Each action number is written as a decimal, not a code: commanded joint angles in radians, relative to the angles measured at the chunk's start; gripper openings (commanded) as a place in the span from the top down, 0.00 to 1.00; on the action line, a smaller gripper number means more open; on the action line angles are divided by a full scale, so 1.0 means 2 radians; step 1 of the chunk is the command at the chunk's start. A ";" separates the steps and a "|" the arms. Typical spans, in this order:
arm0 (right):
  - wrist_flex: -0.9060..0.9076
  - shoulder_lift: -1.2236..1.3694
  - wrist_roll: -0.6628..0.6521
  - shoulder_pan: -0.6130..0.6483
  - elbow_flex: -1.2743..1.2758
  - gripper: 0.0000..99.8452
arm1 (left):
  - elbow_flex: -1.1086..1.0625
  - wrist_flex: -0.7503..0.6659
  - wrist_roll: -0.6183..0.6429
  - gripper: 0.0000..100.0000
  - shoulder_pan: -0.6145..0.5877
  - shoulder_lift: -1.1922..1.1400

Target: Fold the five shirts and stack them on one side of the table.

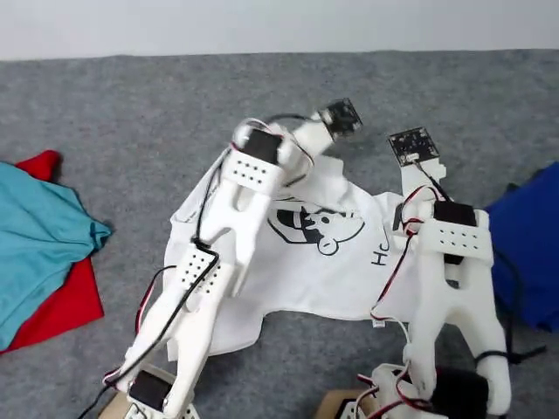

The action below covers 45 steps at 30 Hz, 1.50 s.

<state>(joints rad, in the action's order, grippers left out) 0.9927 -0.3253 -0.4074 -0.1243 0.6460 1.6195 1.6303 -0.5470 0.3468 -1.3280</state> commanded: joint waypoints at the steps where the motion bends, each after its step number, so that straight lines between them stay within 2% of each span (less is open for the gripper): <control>1: 0.026 -0.049 -0.005 0.007 -0.003 0.99 | 0.029 0.040 -0.003 1.00 -0.009 0.056; 3: 0.050 -0.063 -0.005 0.010 -0.003 0.99 | 0.028 0.063 -0.002 1.00 -0.010 0.082; 14: 0.150 -0.117 -0.005 0.011 -0.003 0.99 | 0.026 0.064 -0.002 1.00 -0.051 0.153; 18: 0.171 -0.119 -0.005 0.011 -0.003 0.99 | -0.018 0.064 -0.002 1.00 -0.056 0.173; 23: 0.174 -0.119 -0.008 0.011 0.006 0.99 | -0.185 0.064 -0.011 1.00 -0.054 0.251; 29: 0.174 -0.119 -0.037 0.009 0.035 0.99 | -0.432 0.058 -0.080 1.00 -0.046 0.387; 32: 0.169 -0.119 -0.036 0.011 0.041 0.99 | -0.500 0.011 -0.077 1.00 -0.048 0.420; 38: 0.154 -0.119 -0.037 0.017 0.062 0.99 | -0.514 -0.116 0.015 0.98 -0.048 0.410; 43: 0.155 -0.119 -0.035 0.017 0.065 0.99 | -0.514 -0.203 0.113 0.84 -0.043 0.381; 45: 0.155 -0.119 -0.035 0.017 0.065 0.99 | -0.514 -0.218 0.133 0.81 -0.034 0.371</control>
<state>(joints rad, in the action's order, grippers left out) 1.3103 -0.5201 -0.4733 -0.0936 0.7841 0.5854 1.2605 -0.3537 0.2516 -0.5884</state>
